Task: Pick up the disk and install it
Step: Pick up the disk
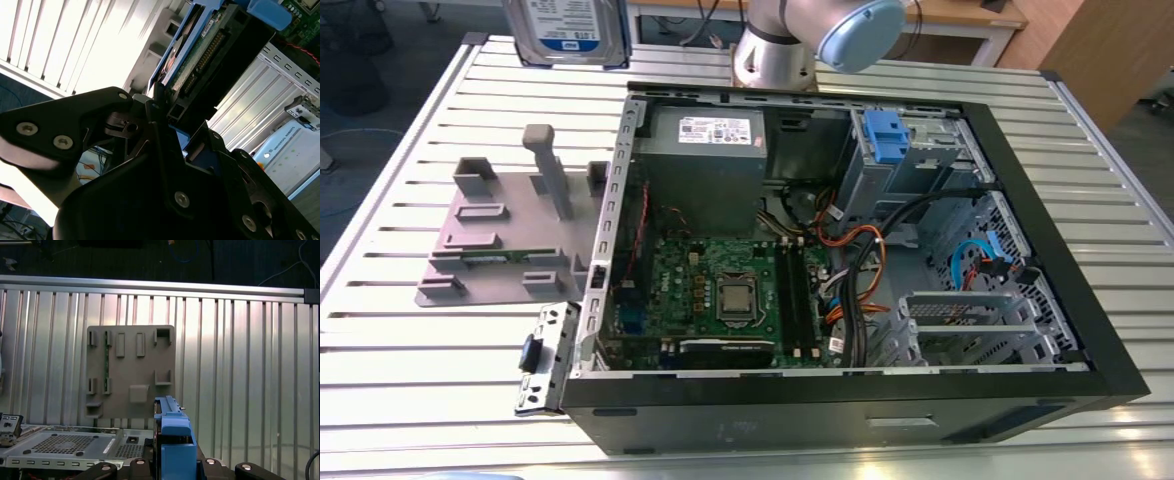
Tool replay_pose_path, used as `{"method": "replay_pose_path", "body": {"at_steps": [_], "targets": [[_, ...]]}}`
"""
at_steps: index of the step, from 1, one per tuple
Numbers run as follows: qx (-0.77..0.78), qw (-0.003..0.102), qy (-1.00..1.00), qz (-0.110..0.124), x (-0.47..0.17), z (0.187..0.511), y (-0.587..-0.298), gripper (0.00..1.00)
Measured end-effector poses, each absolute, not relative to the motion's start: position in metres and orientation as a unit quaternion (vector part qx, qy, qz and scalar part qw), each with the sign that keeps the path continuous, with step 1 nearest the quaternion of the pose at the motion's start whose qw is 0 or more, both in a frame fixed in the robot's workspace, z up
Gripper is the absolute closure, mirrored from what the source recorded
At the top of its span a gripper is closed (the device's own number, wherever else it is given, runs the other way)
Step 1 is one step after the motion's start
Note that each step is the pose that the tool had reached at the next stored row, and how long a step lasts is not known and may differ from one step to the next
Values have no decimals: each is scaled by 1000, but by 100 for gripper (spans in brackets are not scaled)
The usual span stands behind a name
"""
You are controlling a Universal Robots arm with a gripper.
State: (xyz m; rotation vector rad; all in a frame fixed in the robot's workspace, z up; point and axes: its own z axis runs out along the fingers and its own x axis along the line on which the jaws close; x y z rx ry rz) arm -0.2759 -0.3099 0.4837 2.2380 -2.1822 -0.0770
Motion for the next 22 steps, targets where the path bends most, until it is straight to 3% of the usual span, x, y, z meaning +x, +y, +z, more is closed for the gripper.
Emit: {"method": "replay_pose_path", "body": {"at_steps": [22], "targets": [[716, 8, -698, -24, -270, 484, -310, 63]]}}
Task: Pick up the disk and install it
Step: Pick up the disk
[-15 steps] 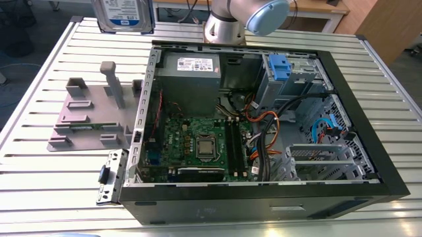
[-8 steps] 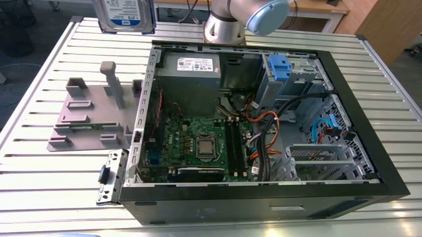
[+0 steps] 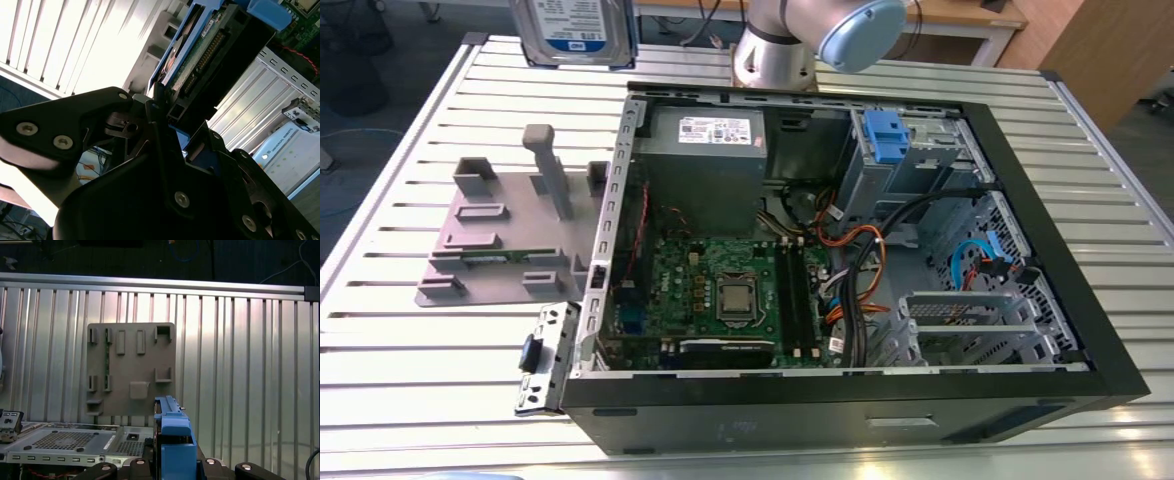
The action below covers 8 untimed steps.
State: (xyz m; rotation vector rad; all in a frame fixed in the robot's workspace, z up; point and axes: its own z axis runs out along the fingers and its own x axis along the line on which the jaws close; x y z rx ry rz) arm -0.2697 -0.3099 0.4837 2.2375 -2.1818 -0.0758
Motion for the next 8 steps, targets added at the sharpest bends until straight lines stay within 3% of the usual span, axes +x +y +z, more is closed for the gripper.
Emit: {"method": "replay_pose_path", "body": {"at_steps": [8], "targets": [[716, 8, -698, -24, -268, 484, -310, 63]]}}
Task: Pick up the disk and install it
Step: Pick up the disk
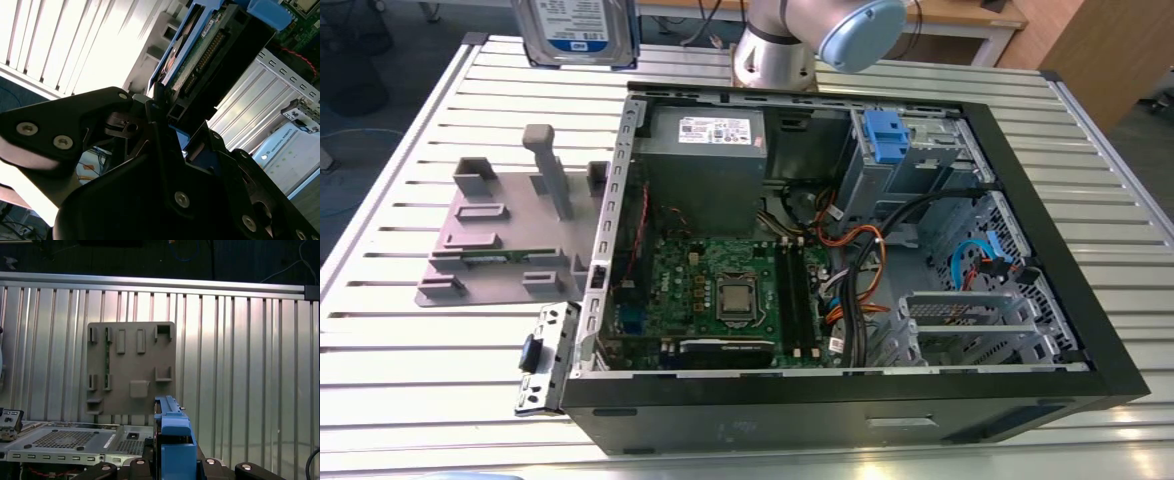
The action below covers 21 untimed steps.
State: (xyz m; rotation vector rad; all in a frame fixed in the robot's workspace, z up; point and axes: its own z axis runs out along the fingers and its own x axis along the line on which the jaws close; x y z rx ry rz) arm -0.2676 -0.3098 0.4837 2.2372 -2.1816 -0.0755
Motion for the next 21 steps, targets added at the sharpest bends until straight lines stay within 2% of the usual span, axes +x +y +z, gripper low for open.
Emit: {"method": "replay_pose_path", "body": {"at_steps": [21], "targets": [[716, 8, -698, -24, -261, 484, -310, 63]]}}
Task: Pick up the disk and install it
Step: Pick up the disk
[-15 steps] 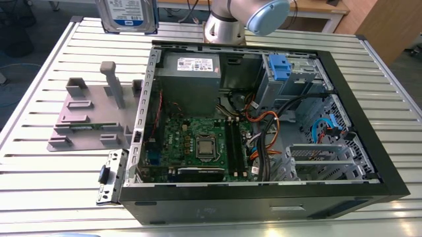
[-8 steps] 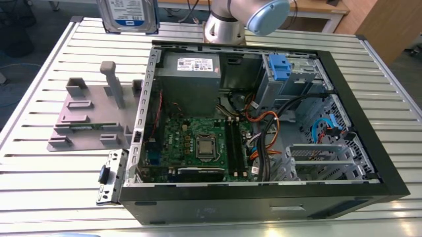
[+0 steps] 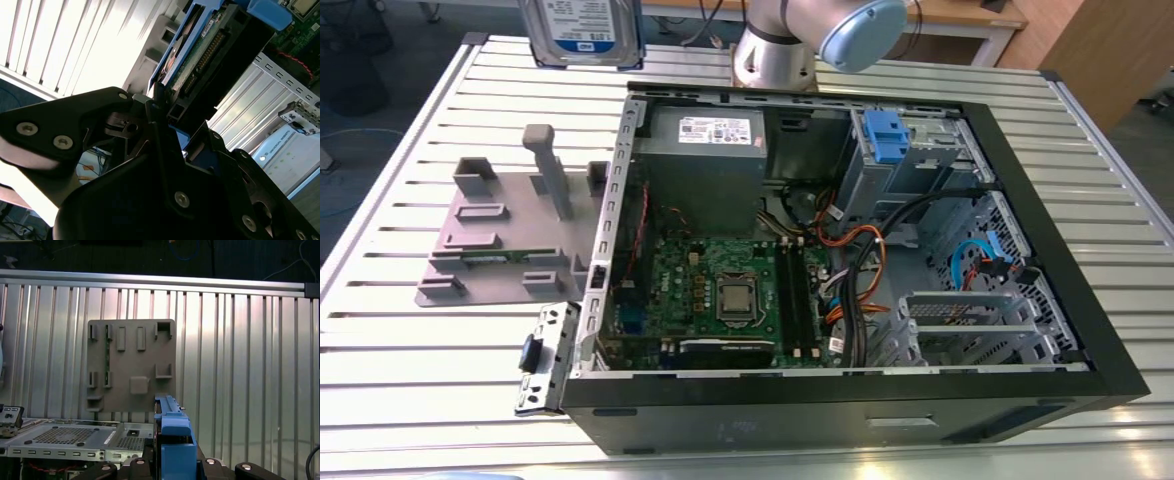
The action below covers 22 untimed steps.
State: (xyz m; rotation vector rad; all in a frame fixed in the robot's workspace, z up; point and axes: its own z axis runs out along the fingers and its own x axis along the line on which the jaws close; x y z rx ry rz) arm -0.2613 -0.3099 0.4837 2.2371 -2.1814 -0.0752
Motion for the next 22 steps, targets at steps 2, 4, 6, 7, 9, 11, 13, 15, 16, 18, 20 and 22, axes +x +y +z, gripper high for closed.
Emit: {"method": "replay_pose_path", "body": {"at_steps": [2, 4, 6, 7, 9, 11, 13, 15, 16, 18, 20, 22], "targets": [[716, 8, -698, -24, -261, 484, -310, 63], [716, 8, -698, -24, -260, 484, -310, 63], [716, 8, -698, -24, -259, 484, -310, 63], [716, 8, -698, -24, -259, 484, -310, 63], [716, 8, -698, -24, -259, 484, -310, 63], [716, 8, -698, -24, -258, 483, -310, 63], [716, 8, -698, -24, -258, 483, -310, 63], [716, 8, -698, -24, -257, 483, -310, 63], [716, 8, -698, -24, -257, 483, -310, 63], [716, 8, -698, -24, -257, 483, -310, 63], [716, 8, -698, -24, -256, 483, -310, 63], [716, 8, -698, -24, -256, 483, -310, 63]]}}
